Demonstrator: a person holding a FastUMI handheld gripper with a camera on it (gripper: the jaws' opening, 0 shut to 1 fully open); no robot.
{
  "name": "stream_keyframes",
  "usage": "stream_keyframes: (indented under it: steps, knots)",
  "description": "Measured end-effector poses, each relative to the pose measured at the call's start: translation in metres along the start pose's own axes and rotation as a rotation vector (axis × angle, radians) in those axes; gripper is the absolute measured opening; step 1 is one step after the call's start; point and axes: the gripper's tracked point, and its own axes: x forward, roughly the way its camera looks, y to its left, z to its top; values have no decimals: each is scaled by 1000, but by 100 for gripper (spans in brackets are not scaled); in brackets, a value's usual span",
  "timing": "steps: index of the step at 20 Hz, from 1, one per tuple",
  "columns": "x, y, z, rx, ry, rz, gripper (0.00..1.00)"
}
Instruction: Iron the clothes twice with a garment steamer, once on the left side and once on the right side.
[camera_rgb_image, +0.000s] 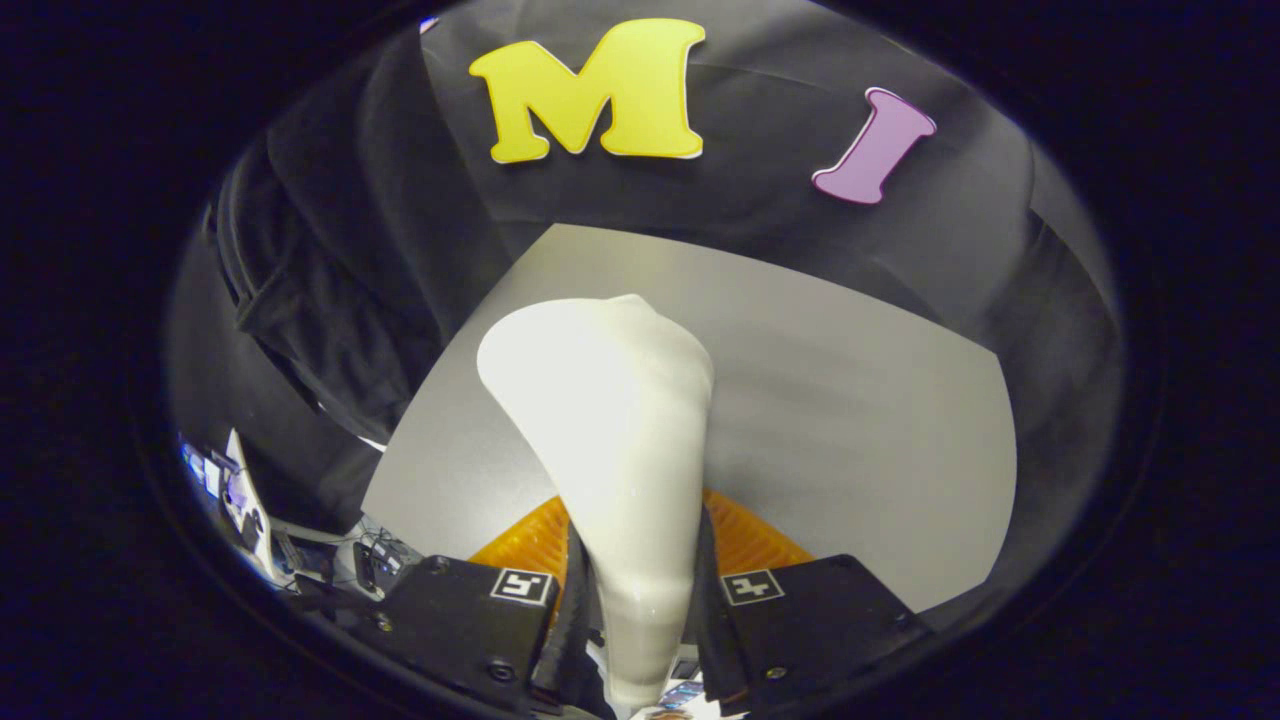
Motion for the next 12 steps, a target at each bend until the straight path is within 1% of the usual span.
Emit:
stream_keyframes:
  steps: [2,5,10,12]
  knots:
    - [-2,3,0,10,-13,16,44]
    - [-8,4,0,16,-52,40,41]
    - [-16,3,0,18,-110,51,41]
    - [-19,3,0,42,-138,50,41]
